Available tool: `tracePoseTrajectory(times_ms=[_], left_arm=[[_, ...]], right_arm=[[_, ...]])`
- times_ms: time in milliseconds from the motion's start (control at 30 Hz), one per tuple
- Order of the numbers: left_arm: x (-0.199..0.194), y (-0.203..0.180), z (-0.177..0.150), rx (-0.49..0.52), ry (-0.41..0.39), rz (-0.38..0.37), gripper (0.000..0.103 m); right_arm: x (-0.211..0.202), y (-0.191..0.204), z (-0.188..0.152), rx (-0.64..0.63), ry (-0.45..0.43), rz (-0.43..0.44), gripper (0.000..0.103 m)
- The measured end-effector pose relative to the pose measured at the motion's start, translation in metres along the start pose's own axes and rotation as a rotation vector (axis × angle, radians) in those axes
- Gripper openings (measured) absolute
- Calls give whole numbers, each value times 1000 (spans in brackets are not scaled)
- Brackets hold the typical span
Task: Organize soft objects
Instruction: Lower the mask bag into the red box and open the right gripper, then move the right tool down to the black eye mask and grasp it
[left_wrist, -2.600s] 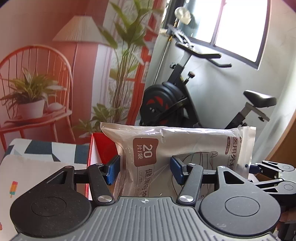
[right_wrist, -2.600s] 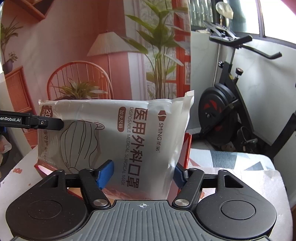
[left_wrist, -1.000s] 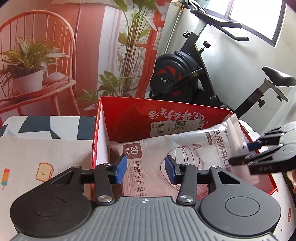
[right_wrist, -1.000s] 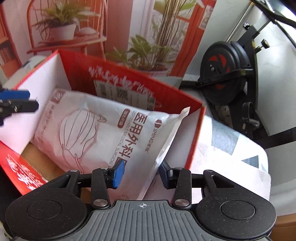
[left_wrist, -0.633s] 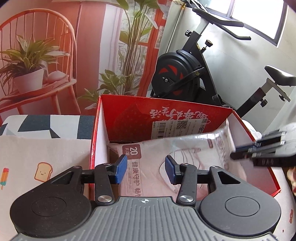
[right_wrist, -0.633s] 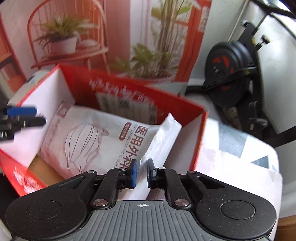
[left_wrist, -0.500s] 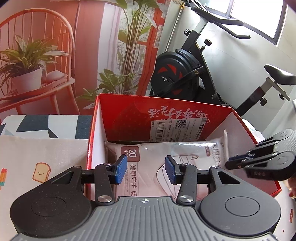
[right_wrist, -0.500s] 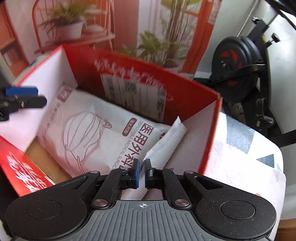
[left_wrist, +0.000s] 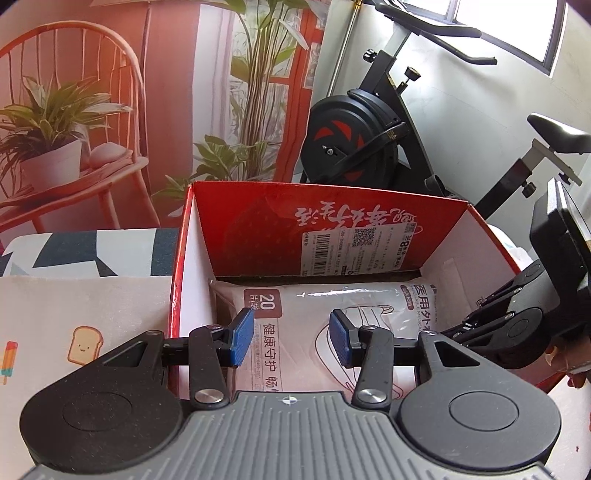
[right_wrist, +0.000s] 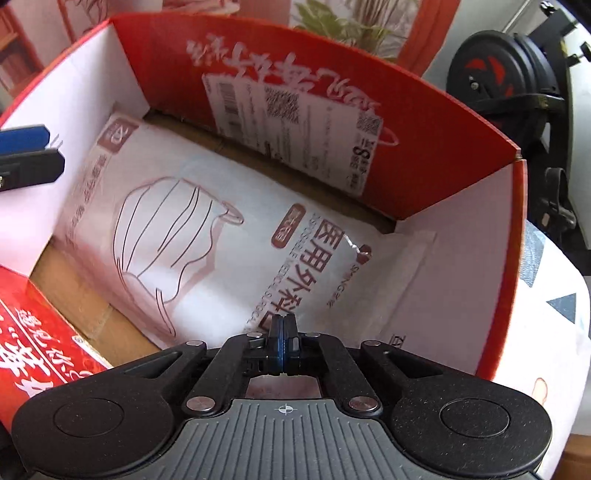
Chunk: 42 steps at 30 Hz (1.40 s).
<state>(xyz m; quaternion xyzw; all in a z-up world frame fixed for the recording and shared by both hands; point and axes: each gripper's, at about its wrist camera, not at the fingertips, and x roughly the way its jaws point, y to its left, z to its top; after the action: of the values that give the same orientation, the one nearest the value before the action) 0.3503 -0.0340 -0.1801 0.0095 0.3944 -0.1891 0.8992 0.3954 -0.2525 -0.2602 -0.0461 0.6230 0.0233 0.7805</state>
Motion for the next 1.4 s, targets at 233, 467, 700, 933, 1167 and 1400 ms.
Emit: tracePoseTrajectory(times_ms=[233, 467, 700, 933, 1167, 1400], left_arm=[[-9, 2, -4, 12, 5, -1, 48], [-27, 4, -10, 19, 4, 20, 48], [-54, -1, -22, 29, 1, 32, 48], [-84, -4, -44, 34, -6, 16, 48], [-105, -6, -61, 61, -27, 8, 51], [-116, -3, -81, 49, -13, -23, 53]], right_arm=[[-8, 2, -5, -1, -46, -26, 3], [-47, -2, -32, 53, -189, -62, 12], [-86, 0, -67, 130, -319, -23, 30], [-117, 9, -110, 204, -455, 10, 35], [-133, 15, -154, 287, -532, 87, 43], [-135, 28, -187, 299, -585, 119, 50]])
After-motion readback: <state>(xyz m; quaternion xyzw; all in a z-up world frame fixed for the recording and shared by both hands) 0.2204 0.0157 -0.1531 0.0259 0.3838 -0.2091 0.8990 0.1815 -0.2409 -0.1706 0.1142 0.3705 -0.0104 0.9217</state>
